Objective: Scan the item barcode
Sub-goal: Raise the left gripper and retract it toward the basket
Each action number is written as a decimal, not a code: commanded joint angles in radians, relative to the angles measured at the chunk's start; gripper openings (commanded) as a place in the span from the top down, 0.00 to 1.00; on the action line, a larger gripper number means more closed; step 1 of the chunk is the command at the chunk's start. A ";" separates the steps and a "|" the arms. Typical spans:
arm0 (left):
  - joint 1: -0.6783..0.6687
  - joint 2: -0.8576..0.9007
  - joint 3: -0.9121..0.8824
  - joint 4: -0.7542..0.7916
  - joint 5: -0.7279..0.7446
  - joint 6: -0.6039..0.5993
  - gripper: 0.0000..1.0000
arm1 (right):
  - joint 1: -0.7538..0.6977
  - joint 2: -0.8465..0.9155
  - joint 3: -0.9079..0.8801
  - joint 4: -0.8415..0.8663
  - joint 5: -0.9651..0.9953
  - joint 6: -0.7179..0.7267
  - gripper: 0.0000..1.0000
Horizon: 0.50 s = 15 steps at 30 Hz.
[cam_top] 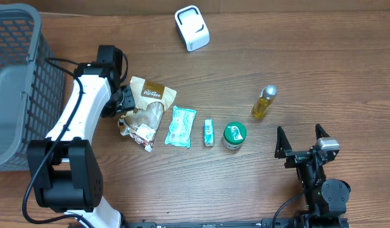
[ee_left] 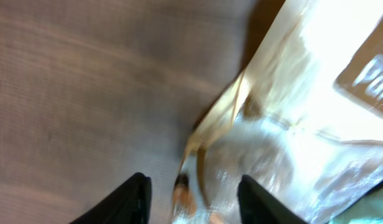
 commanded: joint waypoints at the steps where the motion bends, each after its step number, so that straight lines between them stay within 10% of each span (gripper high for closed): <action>1: 0.006 -0.009 -0.043 0.071 -0.017 0.024 0.57 | -0.003 -0.007 -0.011 0.005 0.002 -0.007 0.00; 15: 0.006 -0.016 -0.178 0.055 0.014 0.021 0.58 | -0.003 -0.007 -0.011 0.005 0.002 -0.007 0.00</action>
